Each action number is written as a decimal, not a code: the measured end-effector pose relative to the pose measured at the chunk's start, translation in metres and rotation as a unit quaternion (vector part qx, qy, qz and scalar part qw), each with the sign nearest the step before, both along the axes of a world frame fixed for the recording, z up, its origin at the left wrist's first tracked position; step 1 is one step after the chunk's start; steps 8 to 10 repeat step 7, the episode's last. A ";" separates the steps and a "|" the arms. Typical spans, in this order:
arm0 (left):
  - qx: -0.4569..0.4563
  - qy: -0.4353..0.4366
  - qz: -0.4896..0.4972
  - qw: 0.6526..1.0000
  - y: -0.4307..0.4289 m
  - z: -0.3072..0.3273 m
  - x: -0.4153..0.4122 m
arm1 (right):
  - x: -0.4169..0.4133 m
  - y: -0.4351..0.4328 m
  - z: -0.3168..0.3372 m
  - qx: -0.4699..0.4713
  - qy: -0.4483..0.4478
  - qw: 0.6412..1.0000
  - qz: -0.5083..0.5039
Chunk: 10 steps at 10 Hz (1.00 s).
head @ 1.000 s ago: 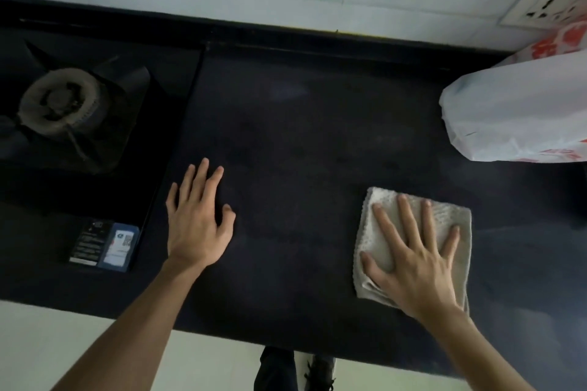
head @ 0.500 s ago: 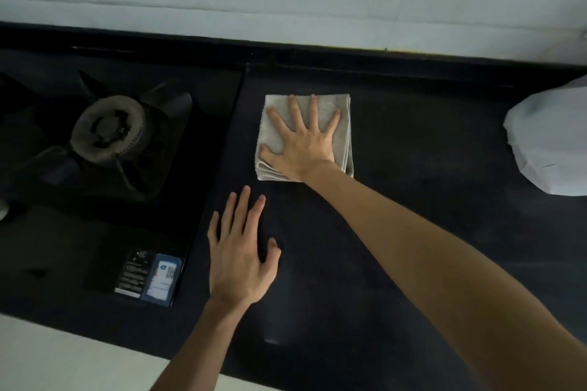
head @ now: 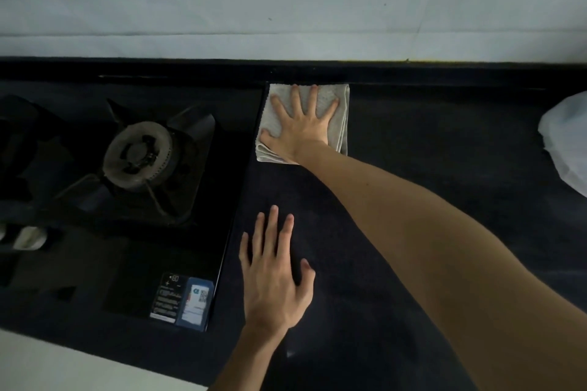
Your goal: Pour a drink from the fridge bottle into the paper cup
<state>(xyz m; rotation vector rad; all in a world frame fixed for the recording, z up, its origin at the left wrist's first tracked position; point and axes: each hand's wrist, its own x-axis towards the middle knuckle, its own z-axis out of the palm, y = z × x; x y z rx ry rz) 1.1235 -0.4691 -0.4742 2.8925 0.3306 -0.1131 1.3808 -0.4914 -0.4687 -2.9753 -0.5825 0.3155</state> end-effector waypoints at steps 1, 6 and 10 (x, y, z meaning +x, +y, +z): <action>0.000 0.003 -0.001 1.000 0.000 0.000 -0.001 | -0.002 -0.003 0.005 -0.012 0.013 1.000 0.010; 0.019 0.060 -0.025 0.998 -0.003 0.013 -0.003 | -0.067 -0.115 0.070 -0.100 0.056 0.990 0.085; 0.035 0.135 -0.068 0.988 -0.005 0.030 0.006 | -0.084 -0.146 0.088 -0.117 0.071 0.987 0.085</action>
